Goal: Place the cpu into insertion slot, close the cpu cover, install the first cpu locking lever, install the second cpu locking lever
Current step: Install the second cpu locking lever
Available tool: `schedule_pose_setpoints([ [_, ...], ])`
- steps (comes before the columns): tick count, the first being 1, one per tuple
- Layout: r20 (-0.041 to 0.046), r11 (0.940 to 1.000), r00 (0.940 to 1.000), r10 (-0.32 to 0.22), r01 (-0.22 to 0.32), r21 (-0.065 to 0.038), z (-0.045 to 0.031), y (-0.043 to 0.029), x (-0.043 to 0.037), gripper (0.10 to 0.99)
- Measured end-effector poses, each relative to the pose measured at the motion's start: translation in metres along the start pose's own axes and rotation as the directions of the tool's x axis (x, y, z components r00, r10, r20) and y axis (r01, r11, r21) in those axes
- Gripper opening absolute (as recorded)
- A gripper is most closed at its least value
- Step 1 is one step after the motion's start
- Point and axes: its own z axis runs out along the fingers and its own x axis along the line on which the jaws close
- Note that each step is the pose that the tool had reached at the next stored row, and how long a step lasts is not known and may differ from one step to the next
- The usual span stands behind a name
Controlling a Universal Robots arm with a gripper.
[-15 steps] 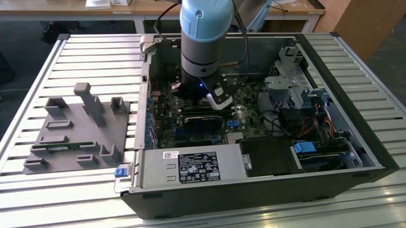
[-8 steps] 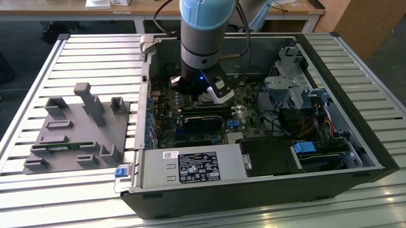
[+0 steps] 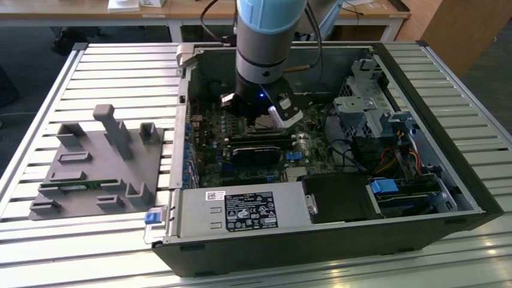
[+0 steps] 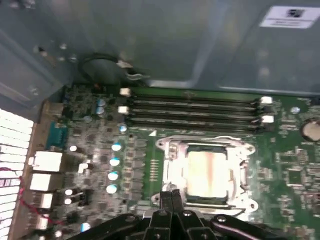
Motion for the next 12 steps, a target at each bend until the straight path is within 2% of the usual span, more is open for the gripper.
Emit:
schedule_pose_setpoints([
  [4, -0.0010, 1.0000, 1.0000, 0.000, 0.000, -0.004, -0.0001, -0.0001, -0.0148, 0.106],
  [6, -0.0016, 1.0000, 1.0000, 0.000, 0.000, -0.004, -0.0024, 0.0004, -0.0168, 0.106],
  [10, -0.0024, 1.0000, 1.0000, 0.001, -0.001, -0.004, -0.0143, 0.0037, -0.0173, 0.106],
  [12, -0.0057, 1.0000, 1.0000, 0.001, -0.002, -0.005, -0.0155, 0.0035, -0.0201, 0.106],
])
